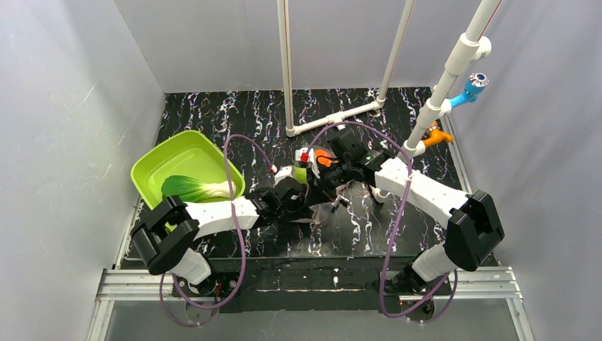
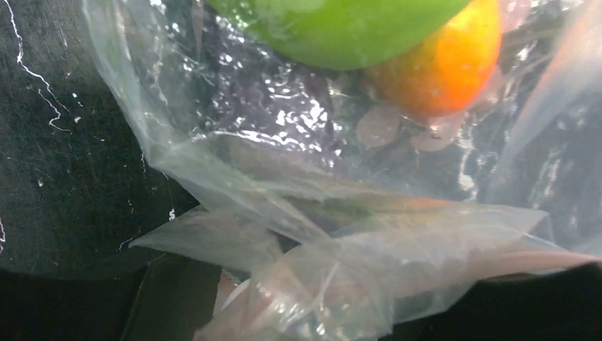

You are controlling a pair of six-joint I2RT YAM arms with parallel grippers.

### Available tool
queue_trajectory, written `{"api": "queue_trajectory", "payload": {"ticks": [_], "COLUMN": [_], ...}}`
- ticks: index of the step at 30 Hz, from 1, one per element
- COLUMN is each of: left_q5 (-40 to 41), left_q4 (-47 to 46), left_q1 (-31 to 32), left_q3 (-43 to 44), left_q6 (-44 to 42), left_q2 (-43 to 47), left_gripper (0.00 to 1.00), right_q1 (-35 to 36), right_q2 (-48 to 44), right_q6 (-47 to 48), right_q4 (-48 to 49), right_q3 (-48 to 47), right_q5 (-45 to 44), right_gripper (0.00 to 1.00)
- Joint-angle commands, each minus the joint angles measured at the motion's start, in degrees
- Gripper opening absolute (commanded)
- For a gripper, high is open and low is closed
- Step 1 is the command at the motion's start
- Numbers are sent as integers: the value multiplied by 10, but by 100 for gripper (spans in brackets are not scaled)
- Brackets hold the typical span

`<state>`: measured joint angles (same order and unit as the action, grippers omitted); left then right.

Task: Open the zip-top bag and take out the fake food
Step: Pick up the fake vegetable from the zipper food storage bag.

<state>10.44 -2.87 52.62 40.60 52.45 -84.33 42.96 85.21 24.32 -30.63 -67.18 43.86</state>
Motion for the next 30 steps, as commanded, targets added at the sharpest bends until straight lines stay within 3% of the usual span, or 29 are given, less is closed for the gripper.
{"api": "queue_trajectory", "payload": {"ticks": [1, 5, 7, 13, 22, 30], "left_q5": [38, 58, 62, 55, -6, -70], "left_q4": [47, 81, 88, 101, 167, 207], "left_q1": [2, 1, 1, 2, 1, 1], "left_q3": [25, 36, 38, 43, 39, 31], "left_q6": [-5, -2, -4, -41, -83, -83], "left_q2": [-26, -42, -46, -15, 97, 131], "left_gripper": [61, 57, 50, 2, 0, 0], "right_q1": [1, 1, 1, -1, -9, -12], "right_q2": [-16, -18, -18, -22, -26, -25], "right_q6": [9, 9, 9, 11, 15, 14], "right_q4": [16, 17, 18, 19, 24, 29], "right_q3": [5, 6, 8, 10, 19, 21], "right_q5": [26, 27, 28, 24, 8, 2], "right_gripper": [1, 1, 1, 1, 1, 1]}}
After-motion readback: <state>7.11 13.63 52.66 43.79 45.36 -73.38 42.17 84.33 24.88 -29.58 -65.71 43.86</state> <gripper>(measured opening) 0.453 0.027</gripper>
